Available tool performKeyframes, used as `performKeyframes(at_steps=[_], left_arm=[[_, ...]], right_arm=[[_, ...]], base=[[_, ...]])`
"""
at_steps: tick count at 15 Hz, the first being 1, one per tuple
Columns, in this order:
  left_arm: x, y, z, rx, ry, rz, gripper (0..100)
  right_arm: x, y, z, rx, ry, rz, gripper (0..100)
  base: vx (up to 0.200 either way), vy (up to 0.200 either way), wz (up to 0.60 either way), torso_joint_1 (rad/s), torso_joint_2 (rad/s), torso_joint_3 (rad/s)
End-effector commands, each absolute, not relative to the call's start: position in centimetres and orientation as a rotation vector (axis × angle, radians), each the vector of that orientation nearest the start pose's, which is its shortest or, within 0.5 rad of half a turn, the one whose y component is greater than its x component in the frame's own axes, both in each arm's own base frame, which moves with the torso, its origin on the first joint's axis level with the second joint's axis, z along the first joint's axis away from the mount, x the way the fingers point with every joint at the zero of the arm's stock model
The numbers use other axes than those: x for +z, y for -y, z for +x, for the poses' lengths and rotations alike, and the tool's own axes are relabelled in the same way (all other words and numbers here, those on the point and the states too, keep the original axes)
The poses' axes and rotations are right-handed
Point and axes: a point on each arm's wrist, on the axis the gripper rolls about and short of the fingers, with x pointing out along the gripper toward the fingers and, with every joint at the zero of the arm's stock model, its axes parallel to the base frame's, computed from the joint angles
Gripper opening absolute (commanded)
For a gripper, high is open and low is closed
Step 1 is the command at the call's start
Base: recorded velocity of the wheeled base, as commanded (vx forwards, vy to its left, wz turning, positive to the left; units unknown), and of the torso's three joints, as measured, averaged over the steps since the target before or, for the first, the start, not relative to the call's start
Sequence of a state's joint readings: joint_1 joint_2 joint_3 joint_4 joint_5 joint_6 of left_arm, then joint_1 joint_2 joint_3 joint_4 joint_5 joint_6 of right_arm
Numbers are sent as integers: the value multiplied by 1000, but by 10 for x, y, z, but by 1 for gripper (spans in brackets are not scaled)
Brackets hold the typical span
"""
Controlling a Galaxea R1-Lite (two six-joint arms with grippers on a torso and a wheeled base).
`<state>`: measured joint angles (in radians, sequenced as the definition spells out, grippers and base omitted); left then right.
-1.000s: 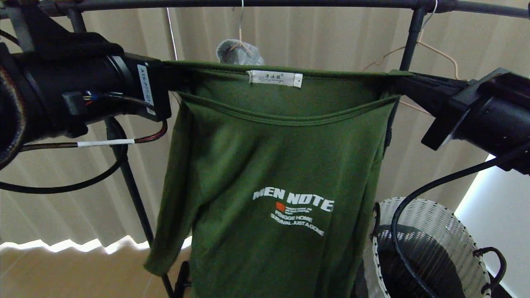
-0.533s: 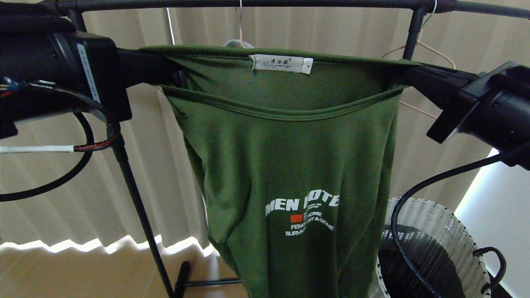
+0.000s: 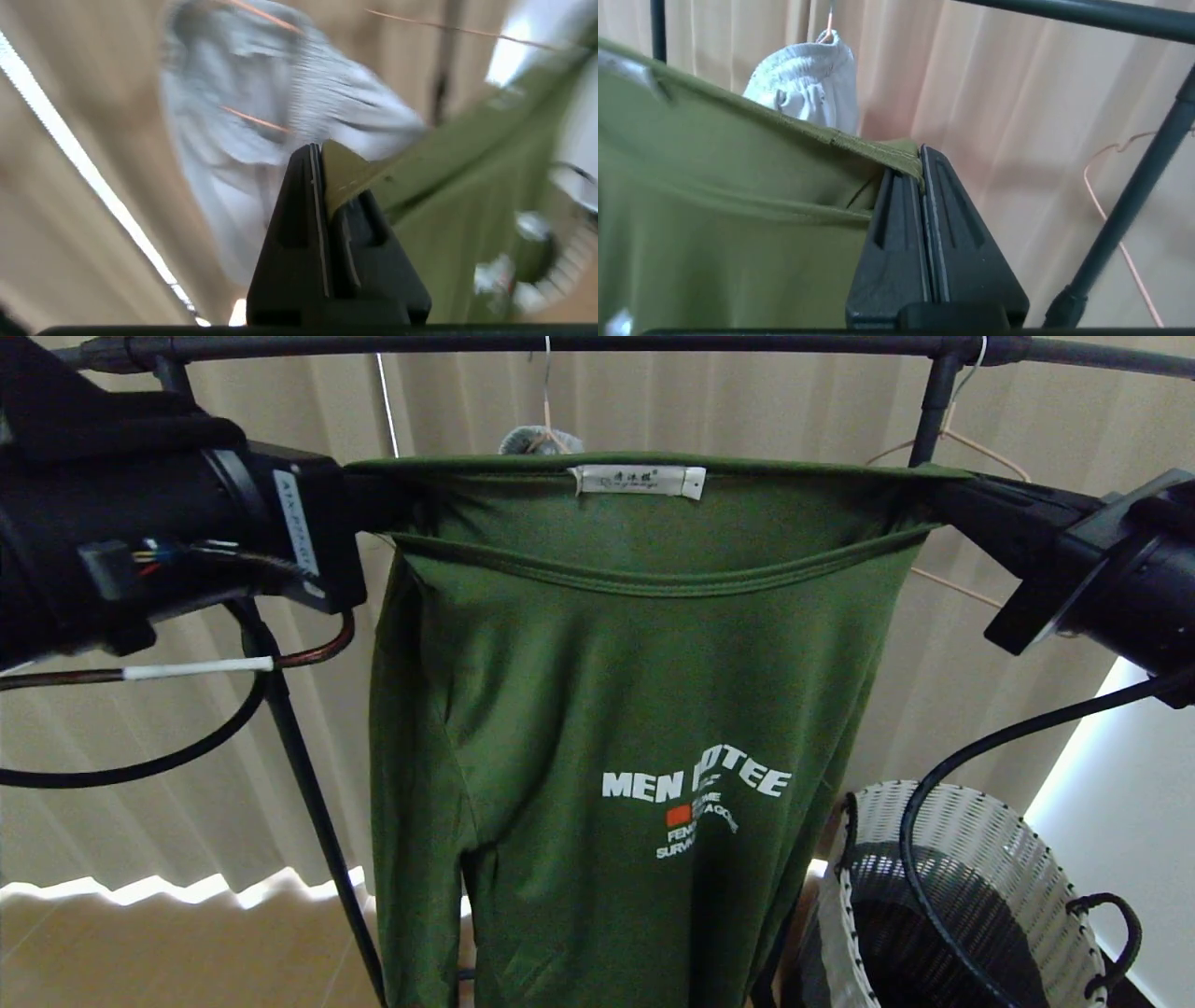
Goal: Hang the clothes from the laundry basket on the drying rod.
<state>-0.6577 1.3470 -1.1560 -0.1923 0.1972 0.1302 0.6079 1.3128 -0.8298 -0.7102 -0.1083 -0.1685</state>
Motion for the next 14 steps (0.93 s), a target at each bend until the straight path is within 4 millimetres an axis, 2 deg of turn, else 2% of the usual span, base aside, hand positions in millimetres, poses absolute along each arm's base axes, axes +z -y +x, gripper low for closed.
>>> performKeyframes(at_steps=[1,3,4,7,9,14], left_arm=[[319,150,203,-404,14,135,0],[313,167,225,-356,77,101,0],[311,173,233,-354,86,96,0],[311,181,244,-355,89,93,0],[312,183,246,-355,94,92,0],[313,181,243,-357,90,92,0]], right_arm=[[307,-111,162,483,284,-72,0],[303,-102,144,584,251,-86,0],[300,-97,134,688,224,-46,0],[296,-88,112,951,163,65,0],[291,-87,108,1017,157,63,0],[288,-89,114,995,146,54,0]], base=[[0,0,0,0,0,0],[0,0,0,0,0,0],[0,0,0,0,0,0],[0,0,0,0,0,0],[0,0,0,0,0,0],[0,0,0,0,0,0]])
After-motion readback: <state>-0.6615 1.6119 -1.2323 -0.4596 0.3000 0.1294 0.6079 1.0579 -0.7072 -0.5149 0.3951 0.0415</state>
